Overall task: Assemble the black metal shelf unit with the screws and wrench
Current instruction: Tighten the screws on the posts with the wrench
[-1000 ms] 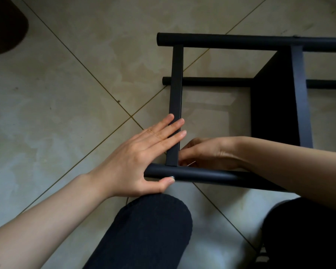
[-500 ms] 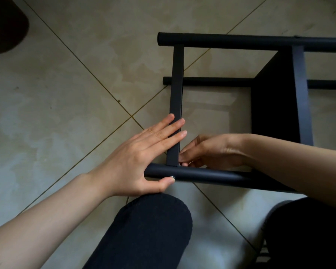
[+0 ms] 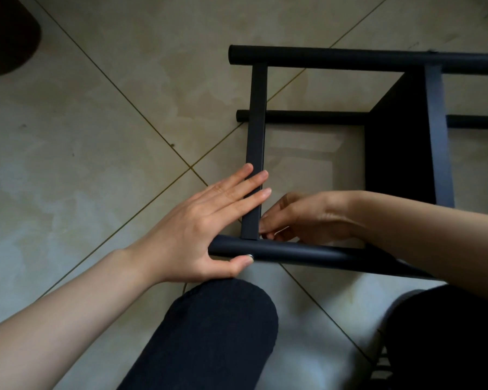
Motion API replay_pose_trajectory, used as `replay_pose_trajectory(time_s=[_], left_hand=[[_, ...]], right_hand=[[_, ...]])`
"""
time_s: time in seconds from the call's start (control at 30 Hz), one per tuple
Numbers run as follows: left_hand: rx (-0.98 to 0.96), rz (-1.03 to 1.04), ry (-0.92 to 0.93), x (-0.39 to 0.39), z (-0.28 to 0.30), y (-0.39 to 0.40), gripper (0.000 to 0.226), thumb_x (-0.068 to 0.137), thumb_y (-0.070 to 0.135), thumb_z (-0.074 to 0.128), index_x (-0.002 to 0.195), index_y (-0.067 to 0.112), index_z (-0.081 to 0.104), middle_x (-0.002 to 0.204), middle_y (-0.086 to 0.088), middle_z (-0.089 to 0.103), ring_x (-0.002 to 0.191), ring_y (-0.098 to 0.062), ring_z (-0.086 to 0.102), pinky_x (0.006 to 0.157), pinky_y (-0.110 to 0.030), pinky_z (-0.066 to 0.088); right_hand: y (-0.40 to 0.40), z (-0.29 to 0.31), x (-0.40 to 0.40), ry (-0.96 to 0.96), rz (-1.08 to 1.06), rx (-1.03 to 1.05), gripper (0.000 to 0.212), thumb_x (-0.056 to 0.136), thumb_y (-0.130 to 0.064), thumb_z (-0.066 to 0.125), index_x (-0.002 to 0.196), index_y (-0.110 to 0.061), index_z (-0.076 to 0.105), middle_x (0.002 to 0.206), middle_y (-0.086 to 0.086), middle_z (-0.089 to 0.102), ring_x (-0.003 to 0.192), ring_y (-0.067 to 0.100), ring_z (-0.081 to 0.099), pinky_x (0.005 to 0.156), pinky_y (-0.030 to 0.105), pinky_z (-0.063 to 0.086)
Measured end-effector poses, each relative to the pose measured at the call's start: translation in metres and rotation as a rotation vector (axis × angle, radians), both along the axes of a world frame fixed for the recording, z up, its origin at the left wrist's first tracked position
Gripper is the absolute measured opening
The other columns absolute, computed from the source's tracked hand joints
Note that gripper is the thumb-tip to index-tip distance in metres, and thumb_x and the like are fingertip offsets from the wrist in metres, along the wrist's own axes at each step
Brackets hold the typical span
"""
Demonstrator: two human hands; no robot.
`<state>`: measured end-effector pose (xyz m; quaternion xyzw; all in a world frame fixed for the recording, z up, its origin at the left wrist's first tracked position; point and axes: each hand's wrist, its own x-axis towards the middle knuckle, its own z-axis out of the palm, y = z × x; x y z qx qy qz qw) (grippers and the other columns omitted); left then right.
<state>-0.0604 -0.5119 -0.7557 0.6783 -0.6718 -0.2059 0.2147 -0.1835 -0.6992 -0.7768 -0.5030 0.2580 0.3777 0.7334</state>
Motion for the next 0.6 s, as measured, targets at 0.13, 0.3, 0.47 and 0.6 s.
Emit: replay_pose_trajectory(time_s=[0.13, 0.3, 0.47, 0.6], left_hand=[[-0.003, -0.002, -0.005, 0.0, 0.001, 0.0, 0.083, 0.087, 0.045, 0.066, 0.155, 0.011, 0.032, 0.166, -0.003, 0.021, 0.155, -0.02, 0.012, 0.123, -0.038, 0.023], [0.003, -0.006, -0.008, 0.001, 0.002, 0.0, 0.083, 0.087, 0.045, 0.065, 0.154, 0.01, 0.033, 0.166, -0.003, 0.021, 0.155, -0.02, 0.011, 0.124, -0.036, 0.021], [0.0, -0.005, -0.011, 0.0, 0.002, -0.001, 0.083, 0.087, 0.045, 0.065, 0.154, 0.009, 0.033, 0.166, -0.003, 0.021, 0.155, -0.02, 0.011, 0.124, -0.034, 0.02], [-0.002, -0.005, -0.011, 0.0, 0.001, 0.0, 0.083, 0.087, 0.045, 0.065, 0.154, 0.01, 0.032, 0.166, -0.003, 0.021, 0.155, -0.02, 0.011, 0.124, -0.036, 0.021]], right_hand=[[0.009, -0.003, 0.001, 0.022, -0.012, -0.013, 0.013, 0.093, -0.022, 0.062, 0.094, -0.012, 0.07, 0.085, 0.002, 0.071, 0.079, 0.013, 0.067, 0.072, 0.024, 0.053], [0.004, 0.0, 0.0, -0.004, -0.019, 0.008, 0.017, 0.082, -0.03, 0.072, 0.087, -0.014, 0.073, 0.08, 0.0, 0.067, 0.075, 0.013, 0.064, 0.071, 0.025, 0.051], [-0.002, 0.006, 0.0, -0.007, 0.03, -0.005, 0.012, 0.074, -0.029, 0.073, 0.069, -0.019, 0.076, 0.069, -0.003, 0.067, 0.065, 0.009, 0.064, 0.075, 0.031, 0.05], [0.006, 0.005, 0.001, 0.015, -0.003, -0.046, 0.012, 0.092, -0.02, 0.065, 0.083, -0.014, 0.072, 0.076, 0.0, 0.067, 0.068, 0.011, 0.063, 0.07, 0.027, 0.05]])
